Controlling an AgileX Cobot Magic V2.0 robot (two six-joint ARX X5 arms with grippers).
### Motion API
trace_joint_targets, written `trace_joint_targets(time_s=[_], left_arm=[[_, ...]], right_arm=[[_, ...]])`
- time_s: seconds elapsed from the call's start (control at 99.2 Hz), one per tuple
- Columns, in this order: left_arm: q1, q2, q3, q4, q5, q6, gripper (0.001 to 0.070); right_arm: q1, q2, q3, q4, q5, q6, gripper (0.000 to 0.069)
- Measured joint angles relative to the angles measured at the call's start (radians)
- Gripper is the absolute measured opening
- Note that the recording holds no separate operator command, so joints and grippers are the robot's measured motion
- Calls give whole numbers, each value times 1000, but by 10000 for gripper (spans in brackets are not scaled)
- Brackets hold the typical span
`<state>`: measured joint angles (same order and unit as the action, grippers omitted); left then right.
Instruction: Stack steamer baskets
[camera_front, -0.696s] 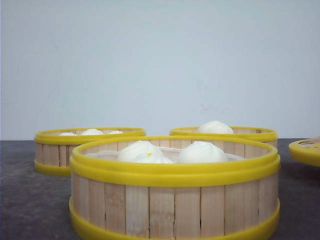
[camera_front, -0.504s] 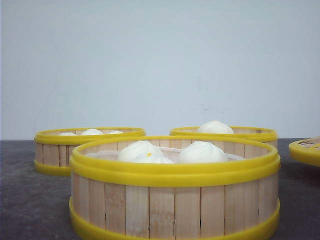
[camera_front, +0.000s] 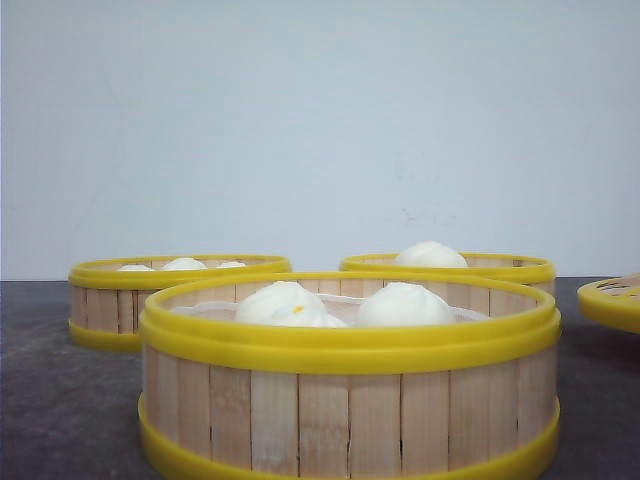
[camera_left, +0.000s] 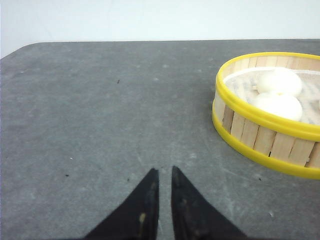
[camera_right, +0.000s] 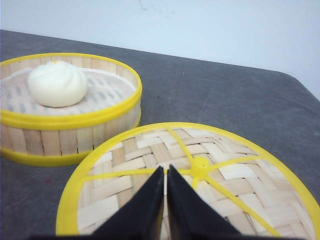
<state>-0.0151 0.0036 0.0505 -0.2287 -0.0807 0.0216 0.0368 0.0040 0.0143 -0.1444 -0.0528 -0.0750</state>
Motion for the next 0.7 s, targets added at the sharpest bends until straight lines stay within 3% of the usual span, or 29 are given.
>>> trace_joint_targets(time_s=[0.534,0.595,0.696], left_arm=[[0,0,-3,10,1,-9,18],[0,0,-8,24,6,-29,18],[0,0,-8,24,8,-114,18]], right_arm=[[0,0,0,31,0,5,5],[0,0,0,30,-1,31,5],[0,0,0,29,-1,124,5]])
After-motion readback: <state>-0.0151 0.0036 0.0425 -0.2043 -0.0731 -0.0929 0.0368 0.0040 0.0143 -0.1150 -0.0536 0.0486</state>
